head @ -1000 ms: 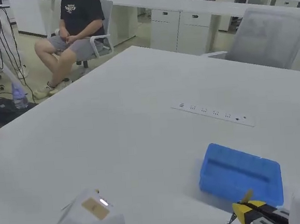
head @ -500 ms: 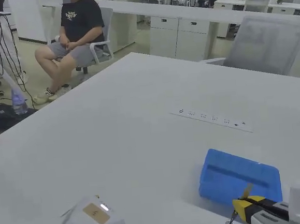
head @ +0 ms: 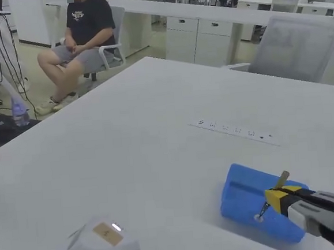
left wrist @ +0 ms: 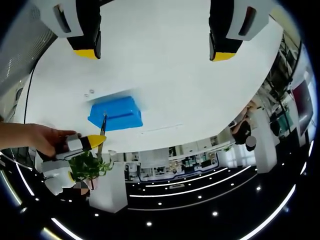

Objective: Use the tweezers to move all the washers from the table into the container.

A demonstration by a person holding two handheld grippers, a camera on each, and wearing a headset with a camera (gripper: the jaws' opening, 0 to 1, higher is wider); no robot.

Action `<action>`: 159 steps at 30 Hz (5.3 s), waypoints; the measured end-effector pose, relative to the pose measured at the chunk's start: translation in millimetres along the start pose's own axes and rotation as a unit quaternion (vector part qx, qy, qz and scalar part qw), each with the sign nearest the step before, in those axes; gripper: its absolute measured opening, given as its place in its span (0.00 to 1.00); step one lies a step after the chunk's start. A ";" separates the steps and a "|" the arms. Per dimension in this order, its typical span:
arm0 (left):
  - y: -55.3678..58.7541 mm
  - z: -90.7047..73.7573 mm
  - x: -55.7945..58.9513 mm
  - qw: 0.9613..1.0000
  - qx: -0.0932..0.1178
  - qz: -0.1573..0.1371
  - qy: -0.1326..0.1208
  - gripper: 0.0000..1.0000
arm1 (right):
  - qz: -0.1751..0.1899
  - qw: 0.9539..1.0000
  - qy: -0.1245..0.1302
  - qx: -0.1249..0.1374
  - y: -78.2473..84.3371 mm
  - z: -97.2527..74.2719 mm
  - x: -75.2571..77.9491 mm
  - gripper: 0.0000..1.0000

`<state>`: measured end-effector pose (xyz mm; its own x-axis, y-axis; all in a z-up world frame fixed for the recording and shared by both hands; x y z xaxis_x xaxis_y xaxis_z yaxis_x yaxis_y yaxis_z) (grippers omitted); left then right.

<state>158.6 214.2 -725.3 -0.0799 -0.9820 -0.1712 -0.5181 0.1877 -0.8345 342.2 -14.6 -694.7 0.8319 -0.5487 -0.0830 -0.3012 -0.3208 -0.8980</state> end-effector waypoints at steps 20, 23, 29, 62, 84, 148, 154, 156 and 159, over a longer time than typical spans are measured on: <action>2.9 2.4 0.9 1.000 -0.015 0.007 0.000 0.91 | 0.006 0.999 0.045 -0.022 22.8 36.1 27.9 0.03; 3.4 3.2 1.2 1.000 -0.017 0.008 0.001 0.91 | 0.013 0.999 0.045 -0.027 28.0 36.6 28.2 0.03; 4.1 4.0 1.8 1.000 -0.021 0.011 0.003 0.91 | 0.025 0.998 0.048 -0.021 29.5 32.6 29.3 0.03; 3.9 2.9 1.8 1.000 -0.020 0.014 0.001 0.90 | 0.065 0.997 0.039 -0.018 68.8 -15.7 -9.8 0.03; 4.8 3.5 2.0 1.000 -0.024 0.018 0.001 0.90 | 0.015 0.999 0.043 -0.016 83.4 -18.1 -21.9 0.02; 5.3 3.6 2.2 0.999 -0.028 0.026 0.001 0.89 | 0.042 0.998 0.044 -0.020 66.0 -24.2 -14.7 0.01; 4.9 3.2 2.1 0.999 -0.026 0.024 0.000 0.89 | 0.035 0.999 0.041 0.008 43.3 -27.4 -12.0 0.01; 4.8 3.1 2.3 0.999 -0.026 0.024 0.001 0.89 | 0.034 0.998 0.042 0.016 36.6 -27.5 -8.9 0.01; 5.0 3.2 2.0 0.999 -0.027 0.023 0.000 0.89 | 0.026 0.998 0.043 0.026 26.3 -27.2 -4.9 0.01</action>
<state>158.5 213.2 -731.5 -0.1044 -0.9721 -0.2098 -0.5583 0.2319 -0.7966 317.5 -41.4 -706.2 0.7718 -0.6289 -0.0938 -0.3159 -0.2512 -0.9149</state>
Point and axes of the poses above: the centre of the closed fingertips' face, and the gripper's own axes: z roughly forward along the fingers, x roughly to its right, y roughly out of its underside, the point moved 9 cm from there along -z, roughly backward along the fingers, and after that the axes turned 6 degrees about -y, right-handed, at the moved point
